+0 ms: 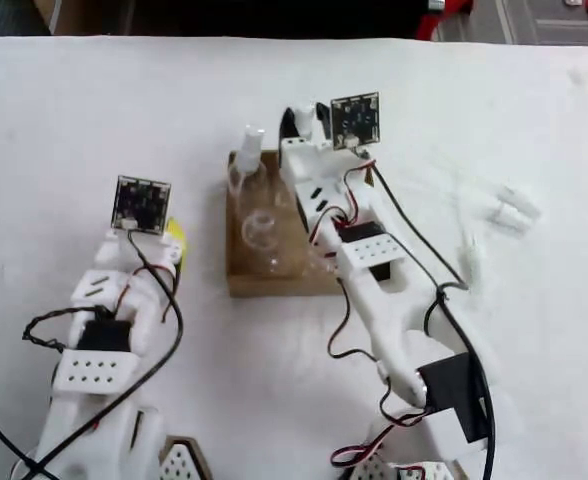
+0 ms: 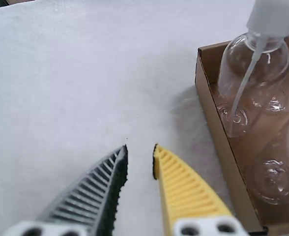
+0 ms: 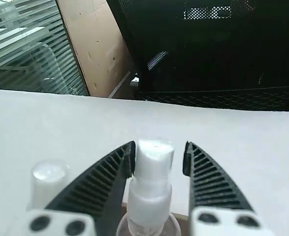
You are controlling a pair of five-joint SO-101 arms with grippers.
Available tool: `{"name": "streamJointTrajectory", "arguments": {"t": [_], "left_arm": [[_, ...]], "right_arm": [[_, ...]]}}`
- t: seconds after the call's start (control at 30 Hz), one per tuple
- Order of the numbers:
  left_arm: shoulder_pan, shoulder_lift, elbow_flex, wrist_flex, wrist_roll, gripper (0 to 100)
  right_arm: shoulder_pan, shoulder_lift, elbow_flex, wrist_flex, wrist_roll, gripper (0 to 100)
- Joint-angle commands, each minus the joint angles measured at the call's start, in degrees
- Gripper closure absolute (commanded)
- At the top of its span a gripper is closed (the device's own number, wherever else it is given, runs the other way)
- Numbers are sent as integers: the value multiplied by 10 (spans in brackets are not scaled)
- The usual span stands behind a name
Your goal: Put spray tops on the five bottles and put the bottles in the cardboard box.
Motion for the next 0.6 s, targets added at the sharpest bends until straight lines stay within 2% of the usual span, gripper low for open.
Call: {"name": "streamJointTrajectory", "arguments": {"t": [0.0, 0.57], "left_arm": [[2, 0, -8, -20, -7, 910], [2, 0, -8, -20, -7, 910]], "right_arm": [[-6, -8, -3, -9, 7, 862], [-12, -13, 8, -11, 7, 857]]}}
